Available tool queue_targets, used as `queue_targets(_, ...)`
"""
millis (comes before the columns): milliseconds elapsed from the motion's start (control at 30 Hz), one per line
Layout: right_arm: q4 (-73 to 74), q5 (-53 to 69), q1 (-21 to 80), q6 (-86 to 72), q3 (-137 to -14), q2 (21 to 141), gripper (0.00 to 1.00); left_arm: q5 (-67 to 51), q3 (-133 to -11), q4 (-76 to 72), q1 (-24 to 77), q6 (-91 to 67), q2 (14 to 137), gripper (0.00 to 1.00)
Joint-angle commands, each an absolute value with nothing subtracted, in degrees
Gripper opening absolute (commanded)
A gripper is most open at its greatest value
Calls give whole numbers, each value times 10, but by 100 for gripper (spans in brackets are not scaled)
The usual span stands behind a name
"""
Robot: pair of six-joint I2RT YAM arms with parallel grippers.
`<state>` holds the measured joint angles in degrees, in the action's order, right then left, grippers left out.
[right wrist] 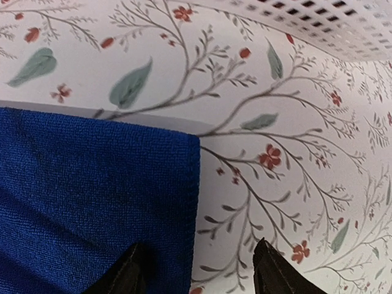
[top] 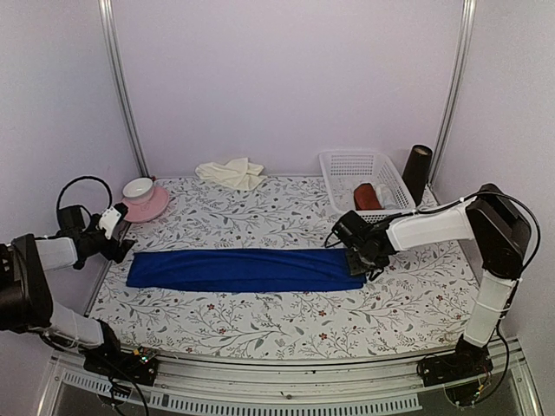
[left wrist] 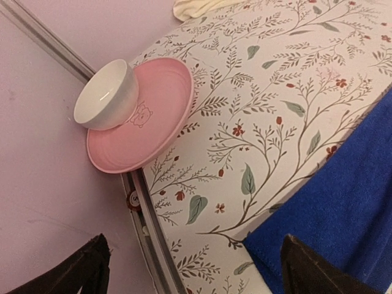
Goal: Roll the towels
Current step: Move the towel to the center of the board.
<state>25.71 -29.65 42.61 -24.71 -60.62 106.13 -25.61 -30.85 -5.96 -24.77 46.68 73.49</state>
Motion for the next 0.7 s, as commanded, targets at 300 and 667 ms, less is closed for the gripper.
queue_targets(300,441,-375,381,-279,-599,1018,68,-222,-335,-13,-154,484,741,97)
queue_targets(667,358,-374,400,-234,-614,924,68,-261,-436,83,-133,486,878,79)
